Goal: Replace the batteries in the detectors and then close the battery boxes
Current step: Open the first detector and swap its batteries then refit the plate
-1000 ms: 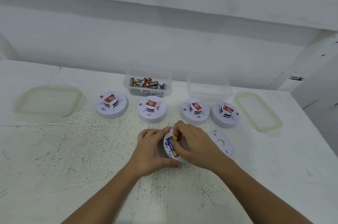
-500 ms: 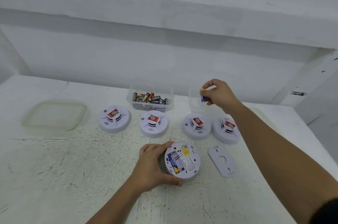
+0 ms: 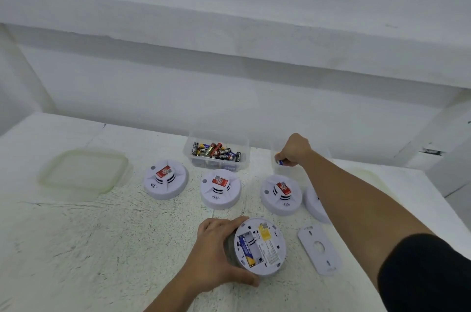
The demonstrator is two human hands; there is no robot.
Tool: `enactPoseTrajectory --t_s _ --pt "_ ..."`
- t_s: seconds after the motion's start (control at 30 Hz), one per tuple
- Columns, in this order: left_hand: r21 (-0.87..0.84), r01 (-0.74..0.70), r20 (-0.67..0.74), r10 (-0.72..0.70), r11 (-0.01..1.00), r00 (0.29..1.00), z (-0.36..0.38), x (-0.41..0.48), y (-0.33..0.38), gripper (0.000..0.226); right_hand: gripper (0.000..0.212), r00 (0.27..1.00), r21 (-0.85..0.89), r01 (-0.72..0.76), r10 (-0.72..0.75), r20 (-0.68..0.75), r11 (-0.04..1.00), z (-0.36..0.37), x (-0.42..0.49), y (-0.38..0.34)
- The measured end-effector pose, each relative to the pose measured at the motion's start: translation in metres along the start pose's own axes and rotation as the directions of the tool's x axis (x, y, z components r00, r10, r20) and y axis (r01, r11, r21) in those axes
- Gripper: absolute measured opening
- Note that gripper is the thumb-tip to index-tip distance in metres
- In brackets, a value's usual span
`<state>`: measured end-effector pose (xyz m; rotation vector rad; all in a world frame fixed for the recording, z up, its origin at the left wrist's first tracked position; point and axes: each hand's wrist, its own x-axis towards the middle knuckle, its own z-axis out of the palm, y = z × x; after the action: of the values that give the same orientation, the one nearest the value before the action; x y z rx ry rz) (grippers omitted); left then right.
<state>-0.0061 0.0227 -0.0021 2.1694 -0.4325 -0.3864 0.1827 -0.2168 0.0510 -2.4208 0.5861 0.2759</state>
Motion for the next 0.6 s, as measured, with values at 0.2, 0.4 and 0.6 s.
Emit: enactPoseTrajectory --t_s 0.2,0.4,0.6 --pt "0.021 0.006 0.008 -0.006 1.000 1.000 0.000 0.000 0.000 0.095 0.032 0.999 0.106 -0.027 0.024 0.036 0.994 0.002 0.010 0.010" --pt "0.046 0.014 -0.002 -0.014 0.999 1.000 0.001 0.002 -0.004 0.103 0.024 0.999 0.249 0.038 -0.031 -0.031 0.968 -0.019 -0.001 0.023" --pt "0.040 -0.008 -0.033 0.009 0.999 0.999 0.005 0.003 -0.010 0.100 0.004 0.965 0.378 0.253 -0.207 -0.160 0.890 -0.028 -0.085 0.032"
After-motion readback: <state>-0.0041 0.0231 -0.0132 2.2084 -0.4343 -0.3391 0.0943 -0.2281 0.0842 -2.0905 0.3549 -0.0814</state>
